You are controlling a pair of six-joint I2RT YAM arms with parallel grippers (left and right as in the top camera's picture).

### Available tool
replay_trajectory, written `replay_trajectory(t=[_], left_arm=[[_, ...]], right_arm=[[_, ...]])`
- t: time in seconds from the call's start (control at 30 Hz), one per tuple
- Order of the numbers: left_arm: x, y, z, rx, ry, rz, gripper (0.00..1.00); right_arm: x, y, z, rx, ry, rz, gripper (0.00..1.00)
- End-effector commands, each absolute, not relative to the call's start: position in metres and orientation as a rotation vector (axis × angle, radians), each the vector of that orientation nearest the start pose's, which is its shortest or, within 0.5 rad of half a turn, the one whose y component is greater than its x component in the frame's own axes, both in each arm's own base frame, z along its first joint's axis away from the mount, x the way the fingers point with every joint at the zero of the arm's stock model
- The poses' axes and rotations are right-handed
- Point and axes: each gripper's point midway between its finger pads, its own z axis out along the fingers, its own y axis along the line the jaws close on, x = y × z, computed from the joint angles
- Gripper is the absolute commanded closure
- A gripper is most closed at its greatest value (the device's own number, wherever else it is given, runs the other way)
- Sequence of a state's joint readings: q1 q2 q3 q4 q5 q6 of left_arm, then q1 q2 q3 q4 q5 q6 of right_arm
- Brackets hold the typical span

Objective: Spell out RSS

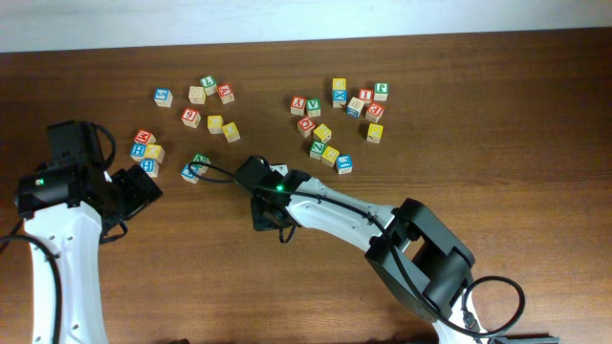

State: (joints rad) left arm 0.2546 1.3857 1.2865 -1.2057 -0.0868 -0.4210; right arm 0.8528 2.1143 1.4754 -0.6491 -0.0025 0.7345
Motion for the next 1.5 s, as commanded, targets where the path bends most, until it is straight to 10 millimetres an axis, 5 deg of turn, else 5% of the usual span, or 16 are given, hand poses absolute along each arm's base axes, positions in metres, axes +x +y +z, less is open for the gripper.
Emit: replay_trajectory(t=[0.0, 1.47], left_arm=[[0.2693, 0.0893, 0.1739, -0.993, 2.68, 0.11, 0.01], [0.2693, 0.0893, 0.1739, -0.993, 2.68, 0.11, 0.01]], right_arm=[[0.3018, 0.34, -0.0039, -0.166, 2.925, 0.246, 0.96], [0.3084, 0.3413, -0.0023, -0.159, 2.893, 0.243, 0.96]])
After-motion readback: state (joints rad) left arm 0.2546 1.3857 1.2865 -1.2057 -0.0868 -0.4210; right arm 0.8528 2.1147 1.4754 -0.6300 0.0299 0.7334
